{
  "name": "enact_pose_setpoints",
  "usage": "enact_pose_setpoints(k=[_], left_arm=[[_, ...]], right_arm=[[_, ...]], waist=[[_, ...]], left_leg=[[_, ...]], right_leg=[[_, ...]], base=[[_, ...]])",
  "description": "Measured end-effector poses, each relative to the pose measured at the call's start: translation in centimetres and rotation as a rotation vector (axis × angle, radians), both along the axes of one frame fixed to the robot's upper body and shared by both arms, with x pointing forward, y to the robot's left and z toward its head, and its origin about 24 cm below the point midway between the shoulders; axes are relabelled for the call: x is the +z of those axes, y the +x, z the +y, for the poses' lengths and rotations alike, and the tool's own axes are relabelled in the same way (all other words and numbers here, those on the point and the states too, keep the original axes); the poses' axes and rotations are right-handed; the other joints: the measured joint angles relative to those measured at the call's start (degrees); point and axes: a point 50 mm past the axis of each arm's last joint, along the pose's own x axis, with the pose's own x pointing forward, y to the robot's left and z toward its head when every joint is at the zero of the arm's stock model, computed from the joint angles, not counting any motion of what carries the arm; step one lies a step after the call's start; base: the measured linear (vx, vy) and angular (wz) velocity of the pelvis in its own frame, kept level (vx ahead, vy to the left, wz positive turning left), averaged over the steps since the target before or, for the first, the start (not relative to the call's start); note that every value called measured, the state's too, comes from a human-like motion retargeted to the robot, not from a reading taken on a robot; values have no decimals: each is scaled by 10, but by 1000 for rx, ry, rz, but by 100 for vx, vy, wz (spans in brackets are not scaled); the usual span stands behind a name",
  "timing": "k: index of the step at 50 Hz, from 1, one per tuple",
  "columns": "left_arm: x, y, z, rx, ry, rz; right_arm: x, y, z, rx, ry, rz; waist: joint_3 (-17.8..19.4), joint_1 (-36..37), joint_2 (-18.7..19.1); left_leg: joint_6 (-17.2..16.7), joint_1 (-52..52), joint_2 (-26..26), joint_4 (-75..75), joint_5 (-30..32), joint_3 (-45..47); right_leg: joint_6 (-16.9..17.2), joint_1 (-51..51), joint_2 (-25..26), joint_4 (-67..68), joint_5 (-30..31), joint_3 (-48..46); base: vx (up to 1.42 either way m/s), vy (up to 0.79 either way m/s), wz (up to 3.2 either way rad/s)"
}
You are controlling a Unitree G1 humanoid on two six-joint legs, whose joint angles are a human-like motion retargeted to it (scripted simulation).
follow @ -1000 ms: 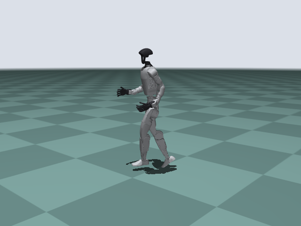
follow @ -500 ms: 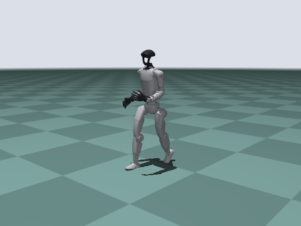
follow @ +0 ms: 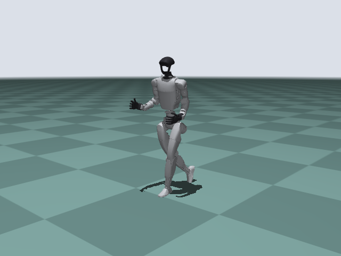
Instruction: Walk run
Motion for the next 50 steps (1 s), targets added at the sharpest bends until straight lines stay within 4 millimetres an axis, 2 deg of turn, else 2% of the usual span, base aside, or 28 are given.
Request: enact_pose_setpoints(k=[2,3,5,7,10,11,15,17,18,20,21,22,23,24,25,27,30,32,35,38,40,42,43,44,45,47,48,50], left_arm=[[5,16,-8,-34,9,-41],[8,31,-8,-35,-3,-71],[14,61,-13,-106,-61,-115],[31,88,-30,-223,-134,-192],[75,118,-35,-226,-159,-385],[88,123,-35,-212,-145,-437],[123,127,-32,-204,-60,-573],[127,126,-28,-228,-10,-578],[125,126,-25,-239,11,-564],[119,125,-21,-253,29,-527],[109,122,-16,-248,17,-483],[96,117,-11,-239,7,-432],[78,106,-4,-223,0,-368],[62,97,-4,-231,-14,-311],[47,87,-7,-251,-34,-259],[16,61,-13,-197,-127,-127],[-16,14,-17,-37,-293,6],[-27,-11,-16,61,-346,58],[-36,-41,-10,159,-336,130],[-37,-59,1,184,-249,186],[-32,-54,6,141,-190,173],[-22,-39,11,78,-124,120],[-16,-29,14,48,-88,86],[-11,-22,16,21,-56,58],[-6,-15,16,-4,-26,32],[3,10,26,12,5,-36],[11,27,31,9,11,-86],[28,57,22,-62,-1,-182]], right_arm=[[-37,-24,2,-21,21,158],[-57,-36,4,-13,33,255],[-94,-64,8,22,60,459],[-120,-99,6,114,60,648],[-132,-137,-4,226,-5,813],[-132,-145,-10,220,-37,841],[-130,-166,-25,167,-96,904],[-132,-164,-21,135,-66,902],[-133,-159,-16,121,-44,890],[-133,-147,-5,96,-3,854],[-130,-133,4,74,19,804],[-127,-121,14,58,43,756],[-123,-110,24,52,65,713],[-115,-92,28,28,95,640],[-104,-71,29,-4,131,552],[-78,-35,33,37,154,399],[-40,-5,41,88,168,199],[-15,5,37,75,152,71],[7,9,30,64,102,-35],[13,6,22,57,28,-48],[9,3,16,41,-3,-23],[1,1,13,30,-8,18],[-5,-1,13,28,-3,45],[-14,-6,13,22,1,82],[-24,-13,12,15,6,124],[-51,-30,17,11,42,245],[-62,-35,24,13,71,287],[-79,-51,30,-3,123,368]], waist=[[-16,-38,-9],[-31,-50,4],[-46,-74,34],[-48,-75,39],[-35,-114,51],[-33,-135,57],[-40,-213,72],[-46,-233,80],[-51,-227,81],[-55,-223,80],[-61,-222,72],[-64,-218,67],[-61,-208,68],[-54,-190,72],[-45,-169,79],[-58,-161,42],[-67,-150,27],[-60,-122,22],[-47,-61,11],[-26,4,20],[-16,21,27],[-13,28,38],[-16,19,37],[-18,4,29],[-19,-16,16],[-43,-46,18],[-54,-49,36],[-64,-62,63]], left_leg=[[-2,17,-22,66,-59,-37],[-7,21,-5,75,-71,-38],[-16,50,8,69,-93,-66],[-33,88,17,46,-94,-76],[-43,150,16,-18,-56,-103],[-50,172,16,-36,-31,-109],[-95,243,20,-71,76,-111],[-118,272,29,-73,135,-111],[-130,284,33,-67,164,-96],[-149,297,32,-40,220,-100],[-170,291,27,11,281,-92],[-181,280,30,79,331,-79],[-173,259,48,179,357,-55],[-170,225,54,275,366,-71],[-170,183,55,369,366,-108],[-142,115,3,419,292,-109],[-51,24,19,441,157,-77],[-26,-23,38,365,94,-52],[-57,-53,53,201,88,-14],[-100,-38,12,-20,39,-80],[-168,-27,5,-94,12,-123],[-155,-18,16,-89,39,-117],[-117,-12,8,-61,18,-111],[-103,-2,-10,-19,4,-109],[-100,10,-33,29,-6,-111],[-121,12,-7,70,-38,-102],[-126,21,22,71,-53,-98],[-126,62,46,59,-74,-104]], right_leg=[[-2,-41,-31,166,0,-44],[6,-68,-21,201,0,-31],[8,-132,13,243,-60,-21],[12,-185,31,240,-147,3],[28,-262,8,180,-268,1],[28,-281,-10,140,-290,-17],[-7,-344,-36,-53,-355,-57],[-15,-355,-18,-130,-382,-39],[-28,-356,-24,-144,-374,-72],[-110,-353,-25,-132,-343,-125],[-145,-348,-38,-97,-353,-139],[-164,-340,-25,-63,-373,-105],[-153,-328,38,-31,-414,28],[-147,-319,41,-1,-436,34],[-144,-312,16,28,-450,-25],[-140,-275,-5,6,-460,12],[-141,-217,16,-33,-459,68],[-136,-175,17,-74,-413,68],[-125,-122,26,-117,-320,108],[-123,-47,54,-138,-189,152],[-106,-6,55,-135,-117,152],[-68,19,63,-91,-47,151],[-39,14,62,-47,-12,144],[-24,-4,53,40,0,115],[-15,-29,38,148,0,76],[11,-90,17,259,-7,55],[8,-126,39,266,-29,61],[5,-183,80,273,-112,59]], base=[[186,-25,123],[138,-28,66],[107,-52,54],[95,-70,30],[99,-85,69],[87,-68,116],[92,-67,86],[84,-67,-8],[93,-81,-84],[107,-91,-93],[109,-73,-102],[121,-75,-155],[130,-97,-173],[129,-108,-162],[96,-85,-125],[85,-59,-145],[113,-49,-174],[111,-51,-207],[119,-52,-247],[124,-38,-246],[150,-38,-147],[122,-31,-97],[151,-31,-26],[190,-32,32],[185,-30,27],[136,-36,-55],[114,-53,-106],[116,-64,-71]])
